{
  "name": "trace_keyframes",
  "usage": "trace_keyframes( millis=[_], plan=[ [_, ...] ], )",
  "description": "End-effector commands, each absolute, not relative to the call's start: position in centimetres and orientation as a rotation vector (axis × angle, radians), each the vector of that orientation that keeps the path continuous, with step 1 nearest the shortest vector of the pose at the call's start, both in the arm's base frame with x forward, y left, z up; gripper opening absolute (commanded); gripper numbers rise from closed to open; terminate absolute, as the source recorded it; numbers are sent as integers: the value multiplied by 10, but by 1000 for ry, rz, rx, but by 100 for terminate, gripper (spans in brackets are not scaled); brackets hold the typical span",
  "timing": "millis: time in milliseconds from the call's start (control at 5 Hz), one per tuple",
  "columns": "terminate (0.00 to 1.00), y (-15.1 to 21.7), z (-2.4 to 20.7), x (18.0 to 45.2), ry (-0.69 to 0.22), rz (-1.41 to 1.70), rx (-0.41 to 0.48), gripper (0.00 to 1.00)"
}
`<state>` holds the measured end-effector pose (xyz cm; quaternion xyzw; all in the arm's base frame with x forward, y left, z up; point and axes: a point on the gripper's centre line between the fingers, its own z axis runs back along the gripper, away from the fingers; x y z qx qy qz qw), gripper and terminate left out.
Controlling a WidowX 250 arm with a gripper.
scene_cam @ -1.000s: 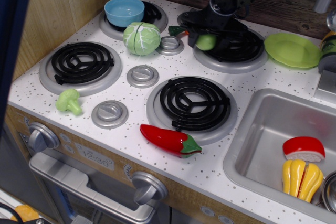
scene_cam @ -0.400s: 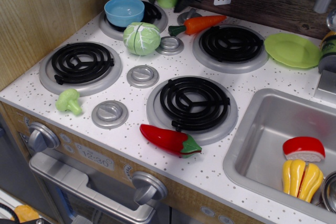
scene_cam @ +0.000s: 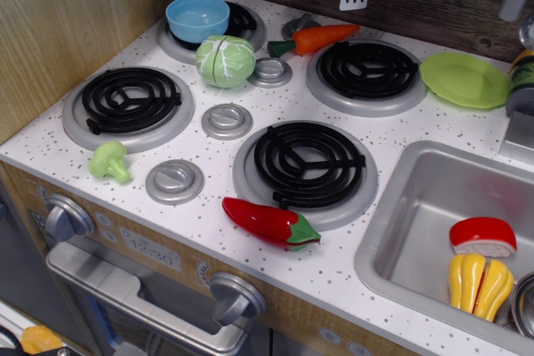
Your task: Put pear in bowl
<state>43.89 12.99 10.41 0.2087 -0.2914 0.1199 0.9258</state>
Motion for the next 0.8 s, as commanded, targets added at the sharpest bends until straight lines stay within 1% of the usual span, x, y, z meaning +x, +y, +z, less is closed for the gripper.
trace_keyframes(
  millis=[0, 200, 600],
  plan=[
    [0, 151, 121, 440, -676, 189, 432, 0],
    [0, 158, 115, 443, -643, 143, 354, 100],
    [0, 158, 115, 443, -643, 143, 354, 100]
  ],
)
